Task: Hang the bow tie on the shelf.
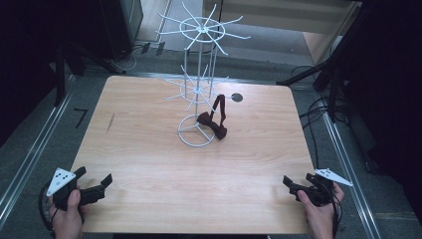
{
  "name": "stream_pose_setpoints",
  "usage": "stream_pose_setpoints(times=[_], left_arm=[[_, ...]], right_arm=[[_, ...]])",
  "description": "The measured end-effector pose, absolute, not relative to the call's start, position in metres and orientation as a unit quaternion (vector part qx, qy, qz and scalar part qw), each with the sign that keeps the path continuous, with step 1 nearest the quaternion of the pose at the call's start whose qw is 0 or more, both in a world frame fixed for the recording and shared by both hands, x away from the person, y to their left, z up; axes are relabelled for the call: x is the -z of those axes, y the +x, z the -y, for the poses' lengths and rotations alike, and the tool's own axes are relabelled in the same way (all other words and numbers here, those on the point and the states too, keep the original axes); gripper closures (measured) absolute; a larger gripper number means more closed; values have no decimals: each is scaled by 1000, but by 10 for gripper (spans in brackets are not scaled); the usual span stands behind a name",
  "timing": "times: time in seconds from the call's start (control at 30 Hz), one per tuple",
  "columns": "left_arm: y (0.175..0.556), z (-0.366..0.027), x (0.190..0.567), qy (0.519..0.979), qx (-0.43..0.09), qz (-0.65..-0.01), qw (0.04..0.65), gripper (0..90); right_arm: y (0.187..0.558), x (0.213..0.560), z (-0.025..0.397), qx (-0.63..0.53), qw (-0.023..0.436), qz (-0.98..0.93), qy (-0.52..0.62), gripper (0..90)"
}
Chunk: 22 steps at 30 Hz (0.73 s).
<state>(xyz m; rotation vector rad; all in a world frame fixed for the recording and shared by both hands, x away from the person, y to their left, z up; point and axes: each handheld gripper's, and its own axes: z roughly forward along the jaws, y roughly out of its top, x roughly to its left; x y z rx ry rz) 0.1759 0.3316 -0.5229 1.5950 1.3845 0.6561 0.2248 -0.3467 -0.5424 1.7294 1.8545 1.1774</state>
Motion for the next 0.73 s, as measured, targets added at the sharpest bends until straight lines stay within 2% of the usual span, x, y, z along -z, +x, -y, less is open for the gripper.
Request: stream_pose_setpoints(times=[0.27,0.73], left_arm=[[176,-331,523,646,-264,-560,447,4],[177,-331,523,647,-263,-560,446,4]], right_arm=[[206,550,370,-418,191,-630,626,0],[206,554,368,-425,191,-620,631,49]])
